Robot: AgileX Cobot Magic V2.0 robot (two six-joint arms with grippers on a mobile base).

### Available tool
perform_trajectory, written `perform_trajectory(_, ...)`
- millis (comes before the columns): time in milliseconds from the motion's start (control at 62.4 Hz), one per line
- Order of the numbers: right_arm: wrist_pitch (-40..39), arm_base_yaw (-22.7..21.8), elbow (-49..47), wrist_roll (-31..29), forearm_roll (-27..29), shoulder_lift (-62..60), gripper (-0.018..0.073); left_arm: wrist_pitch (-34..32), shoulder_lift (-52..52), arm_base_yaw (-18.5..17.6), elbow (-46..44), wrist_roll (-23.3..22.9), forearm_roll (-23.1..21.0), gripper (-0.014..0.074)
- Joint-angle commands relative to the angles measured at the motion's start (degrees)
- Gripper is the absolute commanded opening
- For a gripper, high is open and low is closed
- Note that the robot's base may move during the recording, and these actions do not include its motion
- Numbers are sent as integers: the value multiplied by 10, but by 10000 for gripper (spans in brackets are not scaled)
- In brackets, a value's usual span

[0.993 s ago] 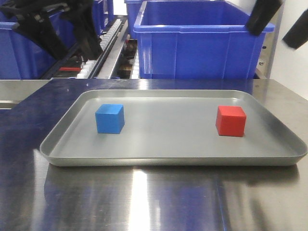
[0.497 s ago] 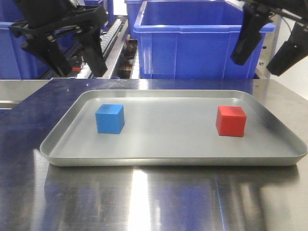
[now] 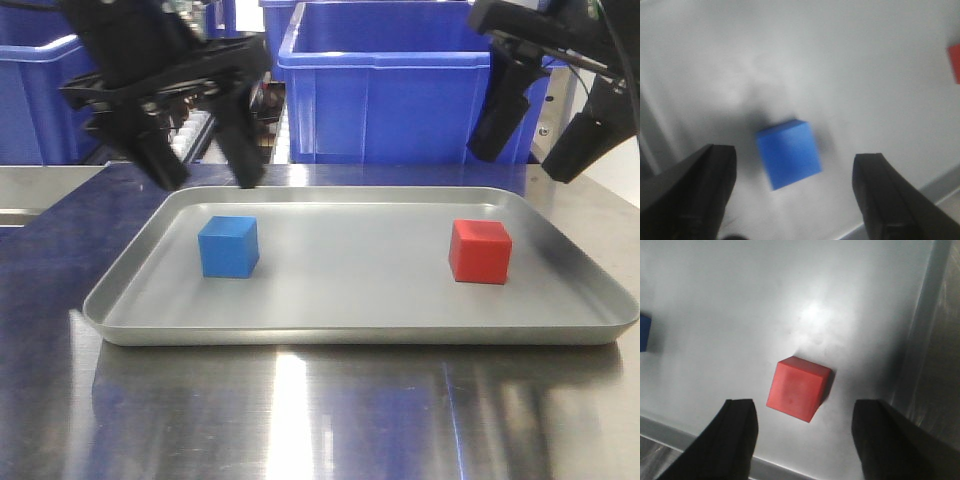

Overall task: Sort and place red and blue blocks on shelf
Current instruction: 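Lower left gripper over blue cube and right gripper over red cube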

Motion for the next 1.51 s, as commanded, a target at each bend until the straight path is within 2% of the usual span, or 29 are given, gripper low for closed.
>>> perform_trajectory(0, -10, 0, -19, -3, 16, -15, 524, -22, -18, -14, -20, -15, -5, 552)
perform_trajectory(465, -2, 1, -19, -3, 34, 7, 524, 3, -2, -16, -20, -39, 49, 551)
perform_trajectory(817, -16, 18, -19, -3, 37, 19, 524, 2, -2, -16, -20, -46, 47, 551)
perform_trajectory(1105, -11, 18, -19, -3, 31, 19, 522, -16, 1, -33, -20, -48, 44, 551)
perform_trajectory(1490, -8, 18, -19, -3, 20, 20, 522, 1, 35, -38, -20, -48, 34, 551)
